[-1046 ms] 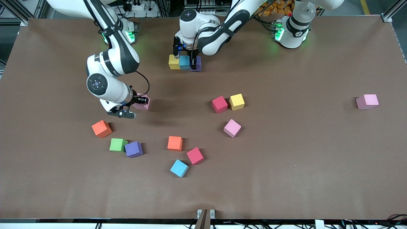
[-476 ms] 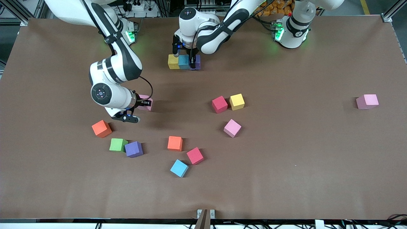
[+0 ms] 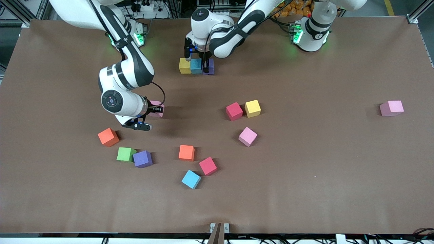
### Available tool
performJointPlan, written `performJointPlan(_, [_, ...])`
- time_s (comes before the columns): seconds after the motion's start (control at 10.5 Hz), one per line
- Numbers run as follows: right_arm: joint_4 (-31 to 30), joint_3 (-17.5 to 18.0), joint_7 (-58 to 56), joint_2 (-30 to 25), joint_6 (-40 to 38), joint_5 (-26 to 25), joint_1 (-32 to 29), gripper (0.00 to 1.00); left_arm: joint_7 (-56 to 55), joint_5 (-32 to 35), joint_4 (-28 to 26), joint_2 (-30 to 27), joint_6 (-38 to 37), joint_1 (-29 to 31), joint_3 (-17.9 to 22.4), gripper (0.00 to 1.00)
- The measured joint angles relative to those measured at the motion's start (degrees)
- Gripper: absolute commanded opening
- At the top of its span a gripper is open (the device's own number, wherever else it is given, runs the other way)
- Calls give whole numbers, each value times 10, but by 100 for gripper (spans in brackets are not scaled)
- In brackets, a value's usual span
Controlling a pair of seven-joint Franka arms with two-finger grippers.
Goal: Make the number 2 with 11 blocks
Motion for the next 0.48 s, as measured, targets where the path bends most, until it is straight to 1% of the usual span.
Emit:
performJointPlan(0.1, [0, 0, 0, 0, 0, 0, 0, 0, 0, 4, 0, 0, 0, 0, -1, 3])
performJointPlan(0.19, [1, 0, 0, 0, 0, 0, 0, 0, 0, 5, 0, 0, 0, 0, -1, 8])
performJointPlan(0.48, [1, 0, 0, 0, 0, 0, 0, 0, -1, 6, 1, 0, 0, 0, -2, 39])
